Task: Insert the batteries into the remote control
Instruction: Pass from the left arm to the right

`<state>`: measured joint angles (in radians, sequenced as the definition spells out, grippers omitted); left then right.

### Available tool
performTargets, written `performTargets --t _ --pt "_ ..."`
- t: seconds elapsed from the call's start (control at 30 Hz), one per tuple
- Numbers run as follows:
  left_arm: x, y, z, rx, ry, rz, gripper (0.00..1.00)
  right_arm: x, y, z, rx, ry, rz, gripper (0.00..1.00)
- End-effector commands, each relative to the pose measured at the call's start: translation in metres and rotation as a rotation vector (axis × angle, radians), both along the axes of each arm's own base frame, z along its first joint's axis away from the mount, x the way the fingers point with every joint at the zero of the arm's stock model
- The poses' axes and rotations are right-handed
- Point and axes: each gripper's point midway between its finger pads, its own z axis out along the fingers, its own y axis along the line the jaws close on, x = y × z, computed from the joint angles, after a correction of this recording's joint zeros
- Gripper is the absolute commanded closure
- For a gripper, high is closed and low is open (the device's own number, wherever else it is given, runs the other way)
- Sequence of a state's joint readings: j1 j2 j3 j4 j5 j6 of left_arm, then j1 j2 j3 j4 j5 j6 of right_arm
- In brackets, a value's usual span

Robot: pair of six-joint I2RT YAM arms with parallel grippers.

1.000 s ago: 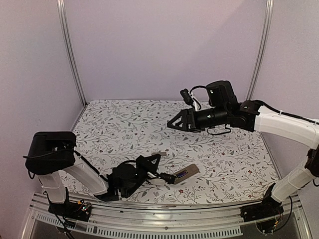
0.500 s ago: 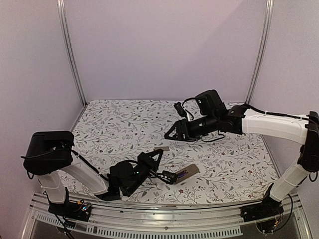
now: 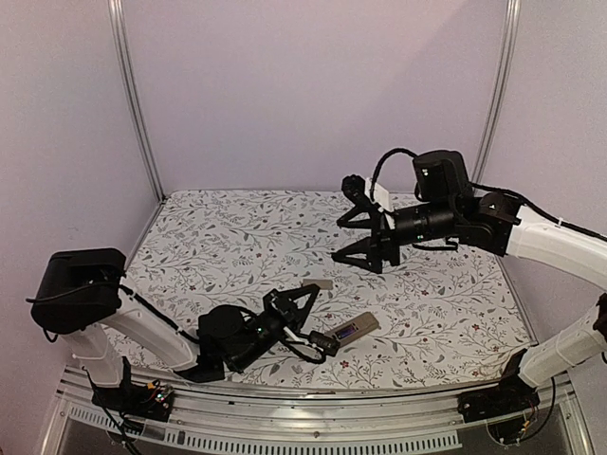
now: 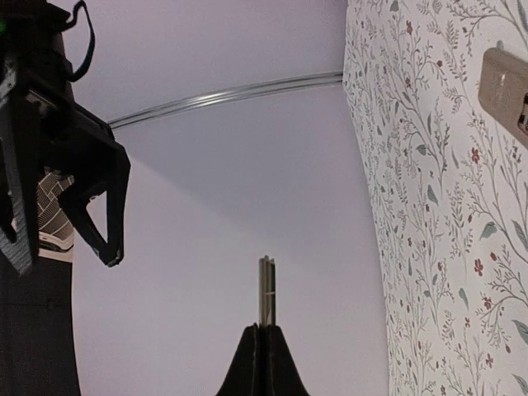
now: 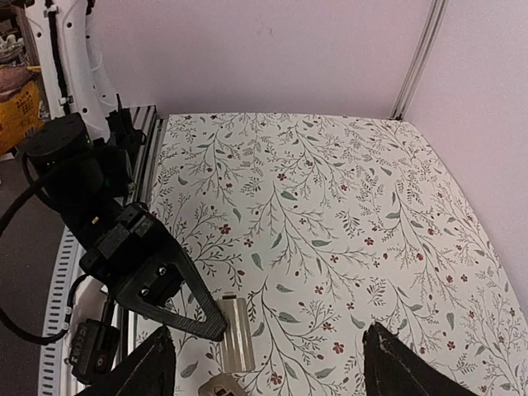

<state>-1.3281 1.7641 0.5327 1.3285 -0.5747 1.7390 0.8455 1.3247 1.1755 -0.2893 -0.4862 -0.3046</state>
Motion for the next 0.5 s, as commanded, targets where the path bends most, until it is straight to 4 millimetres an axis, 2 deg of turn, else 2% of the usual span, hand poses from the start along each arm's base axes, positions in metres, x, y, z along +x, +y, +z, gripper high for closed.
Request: performTargets --t 0.0,0.17,0.3,0.47 --pt "-0.023 0.033 0.112 -0.486 -0.16 -0.057 1.0 0.005 0.006 -0.045 -0.194 -0.129 0.125 0.24" --pt "-0.022 0.03 0.112 -0.495 -0.153 -0.059 1.0 0.003 0.012 -0.08 -0.308 -0.079 0.153 0.28" --pt "-0.021 0.03 0.112 -0.498 -0.152 -0.055 1.0 -0.006 0.019 -0.093 -0.34 -0.083 0.193 0.32" --pt "-0.021 0.03 0.112 -0.496 -0.153 -0.055 1.0 0.004 0.021 -0.105 -0.375 -0.071 0.143 0.45"
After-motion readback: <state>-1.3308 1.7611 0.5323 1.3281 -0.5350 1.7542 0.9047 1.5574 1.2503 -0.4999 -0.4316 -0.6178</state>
